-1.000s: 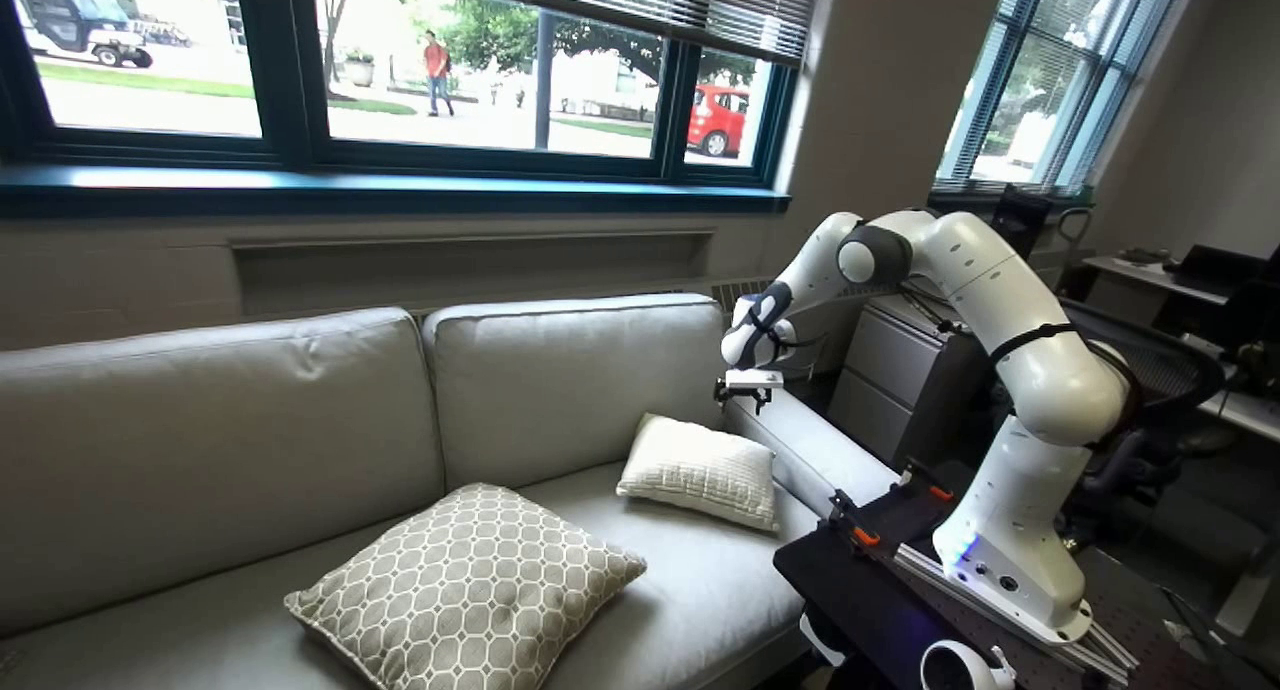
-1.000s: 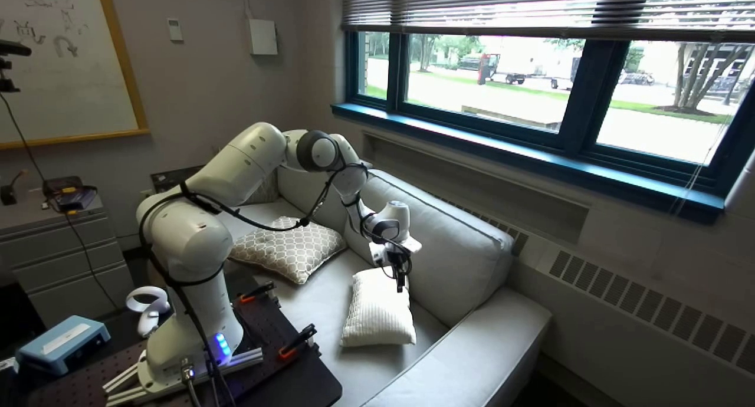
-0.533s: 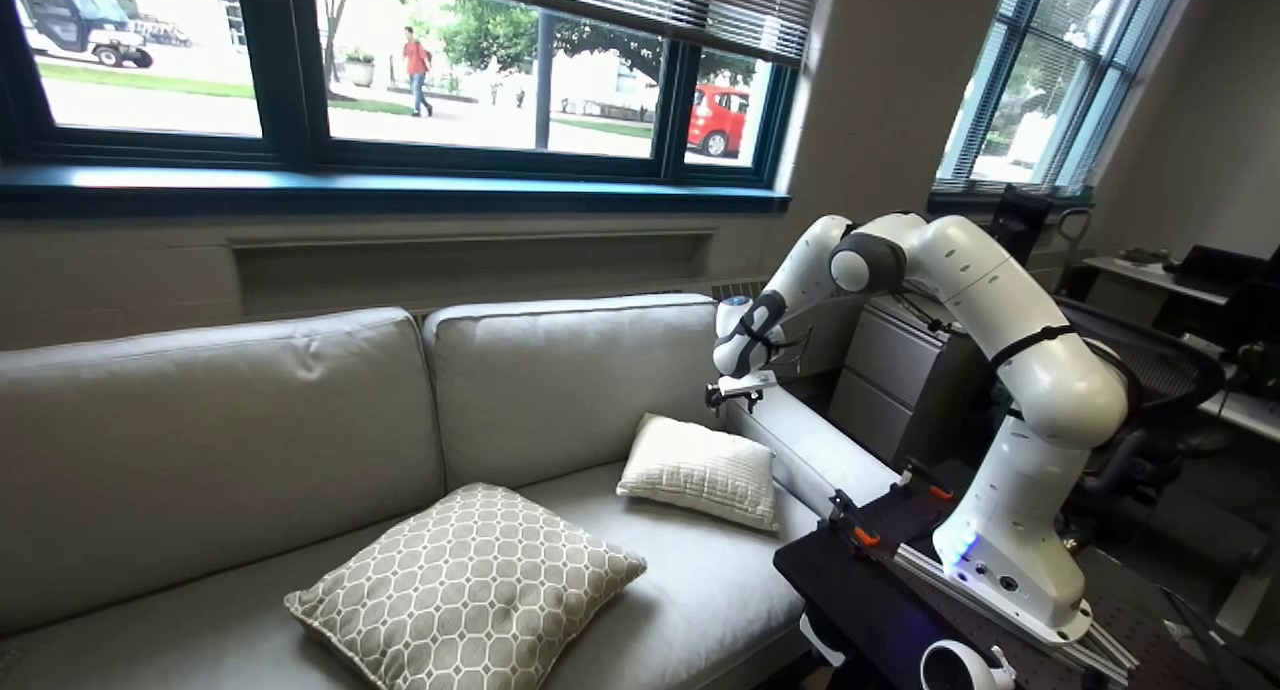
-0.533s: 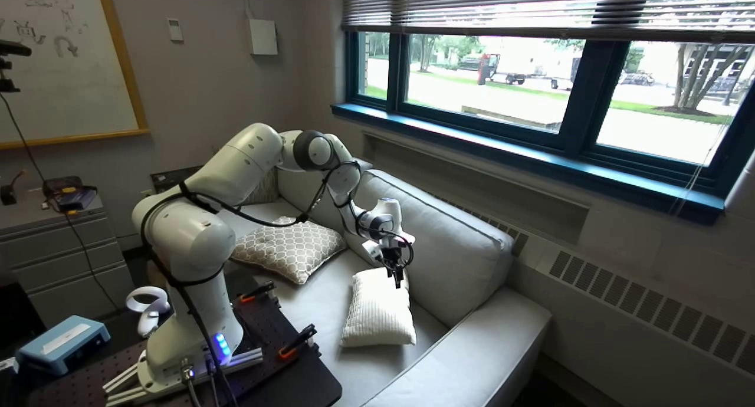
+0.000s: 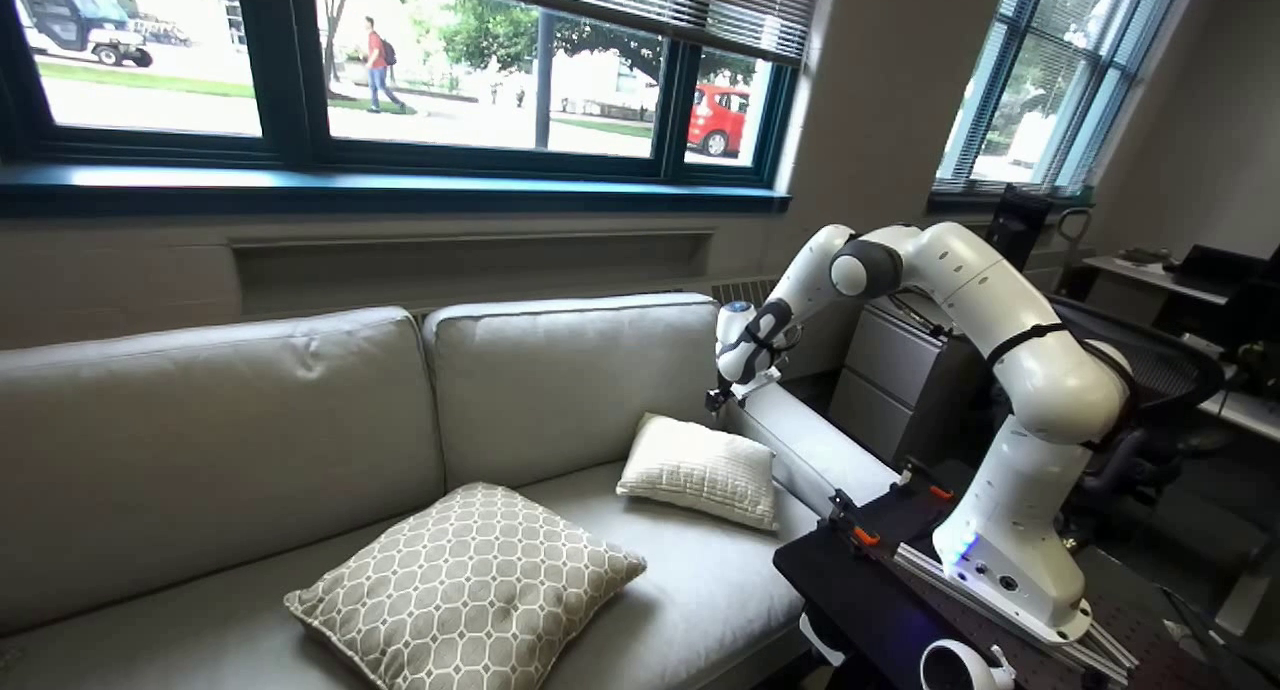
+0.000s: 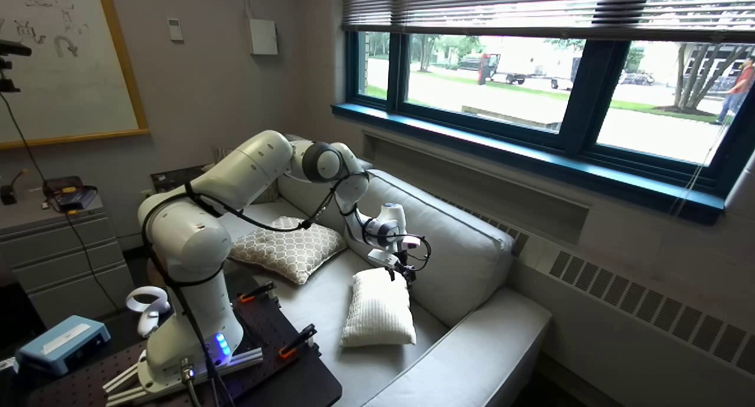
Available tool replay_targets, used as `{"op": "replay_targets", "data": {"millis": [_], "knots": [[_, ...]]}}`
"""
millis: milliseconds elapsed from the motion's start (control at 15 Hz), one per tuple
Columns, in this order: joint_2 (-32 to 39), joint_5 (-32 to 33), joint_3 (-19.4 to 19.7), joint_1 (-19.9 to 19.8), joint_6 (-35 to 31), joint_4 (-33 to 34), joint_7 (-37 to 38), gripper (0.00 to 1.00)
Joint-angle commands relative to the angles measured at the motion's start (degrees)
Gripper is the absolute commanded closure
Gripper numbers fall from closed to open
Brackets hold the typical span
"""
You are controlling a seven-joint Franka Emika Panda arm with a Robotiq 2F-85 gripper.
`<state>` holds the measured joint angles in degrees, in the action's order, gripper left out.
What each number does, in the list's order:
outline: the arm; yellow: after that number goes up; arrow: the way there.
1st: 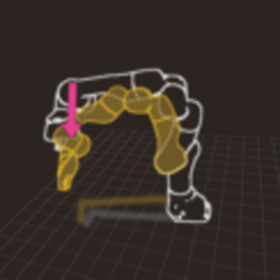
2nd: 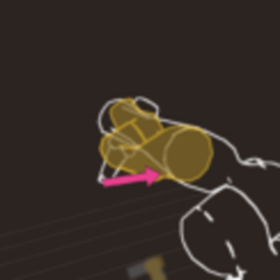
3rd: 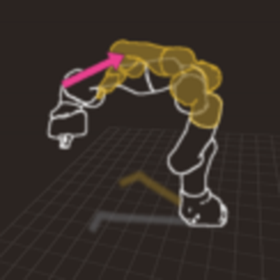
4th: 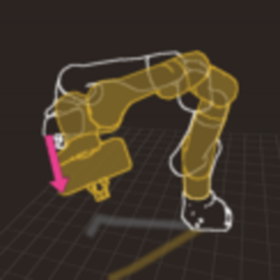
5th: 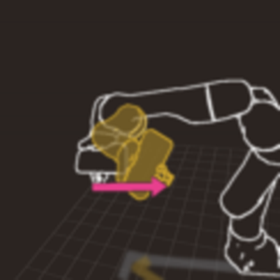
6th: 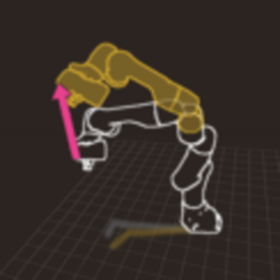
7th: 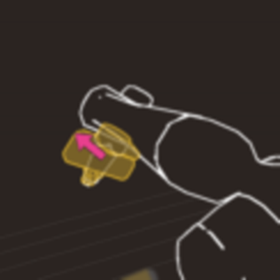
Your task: Put the pillows upright against the armrest
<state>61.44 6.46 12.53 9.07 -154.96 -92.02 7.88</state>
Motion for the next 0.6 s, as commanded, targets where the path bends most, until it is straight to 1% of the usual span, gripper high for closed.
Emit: {"op": "replay_targets", "data": {"millis": [0, 333, 533], "knots": [[6.96, 2.12, -6.50, -8.00, -0.31, 11.33, -12.01, 0.00], [17.98, 1.46, -17.83, -18.47, 2.75, 25.69, -31.94, 0.00], [24.83, 0.31, -24.49, -22.75, 7.70, 33.58, -43.72, 0.00]]}}
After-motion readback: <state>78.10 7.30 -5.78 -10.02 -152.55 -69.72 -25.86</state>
